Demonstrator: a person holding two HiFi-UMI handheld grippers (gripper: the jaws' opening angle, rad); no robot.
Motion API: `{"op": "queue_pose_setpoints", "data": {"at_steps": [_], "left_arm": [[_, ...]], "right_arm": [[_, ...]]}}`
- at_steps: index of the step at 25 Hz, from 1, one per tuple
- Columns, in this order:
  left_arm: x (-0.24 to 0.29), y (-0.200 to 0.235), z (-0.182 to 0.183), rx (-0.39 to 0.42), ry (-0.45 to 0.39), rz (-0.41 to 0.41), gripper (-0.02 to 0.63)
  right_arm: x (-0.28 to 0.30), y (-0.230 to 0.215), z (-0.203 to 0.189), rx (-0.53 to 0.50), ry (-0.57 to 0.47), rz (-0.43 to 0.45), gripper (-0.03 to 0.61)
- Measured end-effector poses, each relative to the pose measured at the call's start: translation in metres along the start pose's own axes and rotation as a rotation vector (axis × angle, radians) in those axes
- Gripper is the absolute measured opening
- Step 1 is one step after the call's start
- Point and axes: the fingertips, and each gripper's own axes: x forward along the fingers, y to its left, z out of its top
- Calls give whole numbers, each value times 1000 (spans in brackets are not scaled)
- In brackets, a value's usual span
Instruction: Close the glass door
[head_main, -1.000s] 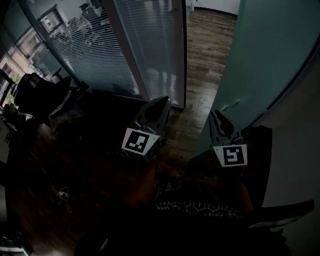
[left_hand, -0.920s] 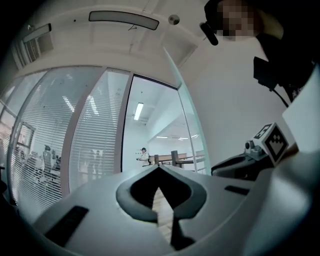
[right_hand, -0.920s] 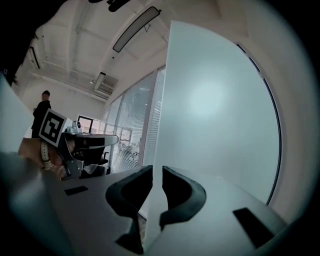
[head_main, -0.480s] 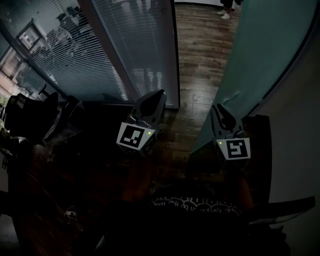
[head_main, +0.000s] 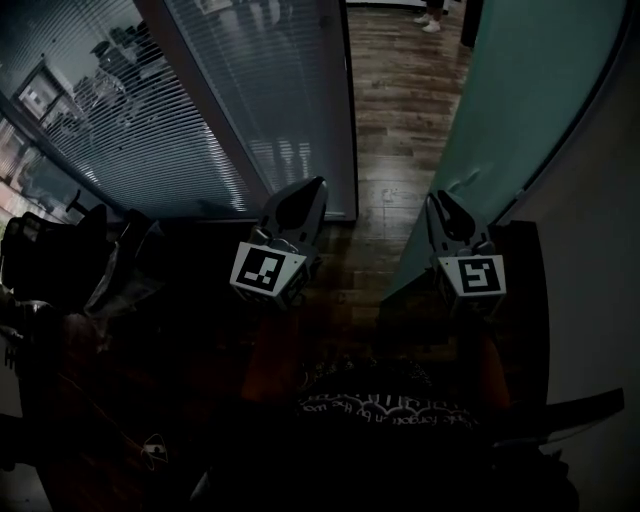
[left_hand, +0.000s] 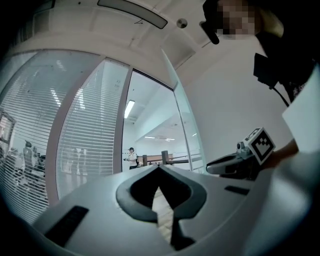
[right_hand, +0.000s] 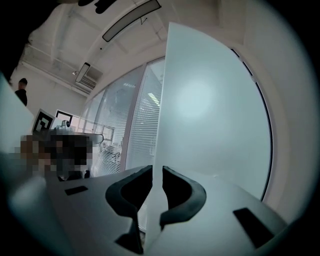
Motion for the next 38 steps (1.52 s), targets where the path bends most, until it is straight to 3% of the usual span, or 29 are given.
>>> {"op": "queue_pose_setpoints", "data": {"at_steps": [12, 20, 28, 38], "left_arm": [[2, 46, -10, -22, -2, 37, 2], [20, 104, -15, -5, -8, 104, 2], [55, 150, -21, 1, -8, 135, 2], [109, 178, -25, 37, -11, 134, 2]], "right_arm": [[61, 6, 6, -9, 1, -2, 63], [120, 6, 12, -41, -14, 24, 61], [171, 7, 11, -73, -11, 70, 54], [234, 2, 14, -63, -29, 143, 49]]}}
